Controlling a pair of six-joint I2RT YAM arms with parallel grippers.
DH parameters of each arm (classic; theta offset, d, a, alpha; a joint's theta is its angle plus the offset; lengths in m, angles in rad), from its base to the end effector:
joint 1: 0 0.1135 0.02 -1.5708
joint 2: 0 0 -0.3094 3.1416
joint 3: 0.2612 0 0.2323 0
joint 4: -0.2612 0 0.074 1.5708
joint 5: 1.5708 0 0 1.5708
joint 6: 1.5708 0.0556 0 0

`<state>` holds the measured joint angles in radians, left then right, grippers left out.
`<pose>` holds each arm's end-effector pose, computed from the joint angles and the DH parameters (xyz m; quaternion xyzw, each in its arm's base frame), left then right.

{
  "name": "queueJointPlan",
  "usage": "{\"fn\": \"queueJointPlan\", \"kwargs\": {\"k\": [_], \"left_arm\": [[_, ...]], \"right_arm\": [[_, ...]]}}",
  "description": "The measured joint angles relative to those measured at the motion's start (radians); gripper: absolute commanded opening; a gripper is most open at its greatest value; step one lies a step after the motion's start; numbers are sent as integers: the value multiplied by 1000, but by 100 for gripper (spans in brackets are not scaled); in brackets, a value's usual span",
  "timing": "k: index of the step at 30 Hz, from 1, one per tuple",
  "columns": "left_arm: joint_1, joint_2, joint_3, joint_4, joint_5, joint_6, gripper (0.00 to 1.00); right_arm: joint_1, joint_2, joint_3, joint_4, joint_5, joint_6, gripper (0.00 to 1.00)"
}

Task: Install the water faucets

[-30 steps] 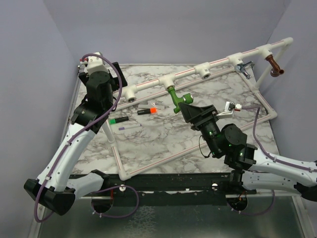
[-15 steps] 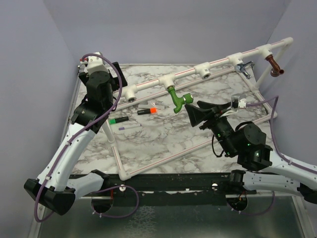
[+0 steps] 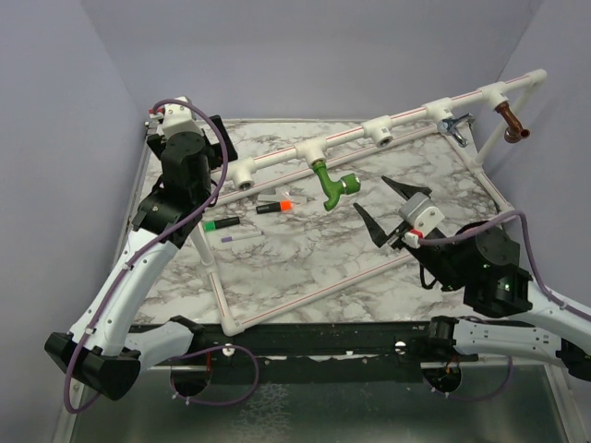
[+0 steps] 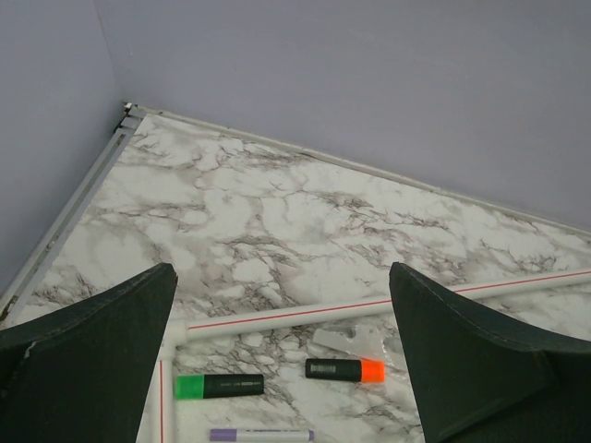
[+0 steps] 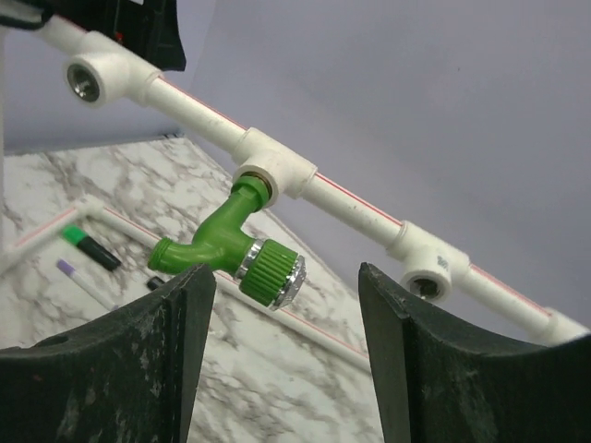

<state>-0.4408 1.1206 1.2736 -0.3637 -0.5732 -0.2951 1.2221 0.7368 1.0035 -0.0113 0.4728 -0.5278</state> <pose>0.2083 -0.0649 0.4603 -0.1230 0.7568 -0.0119 0.6419 0.0617 0.0957 0.4696 -0.3373 0.5232 0.1271 0.7722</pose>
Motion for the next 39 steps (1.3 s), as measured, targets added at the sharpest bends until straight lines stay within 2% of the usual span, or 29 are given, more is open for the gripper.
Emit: {"fn": "queueJointPlan", "kwargs": {"k": [8,15,25,29,35,39], "left_arm": [[0,0,0,0,0,0,99],[0,0,-1,0,0,0,99],[0,-1,-3,0,0,0,99],[0,-3,-5,1,0,0,99],[0,-3,-5,1,0,0,99],[0,-3,-5,1,0,0,99]], "right_arm": [[0,53,100,-177,-45,-385,76],[0,130,108,-230,-42,-610,77],[0,236,128,-237,-42,-713,76],[0,259,119,-214,-41,-738,70],[0,277,55,-91,-9,-802,65],[0,291,6,-18,18,-838,57]]}}
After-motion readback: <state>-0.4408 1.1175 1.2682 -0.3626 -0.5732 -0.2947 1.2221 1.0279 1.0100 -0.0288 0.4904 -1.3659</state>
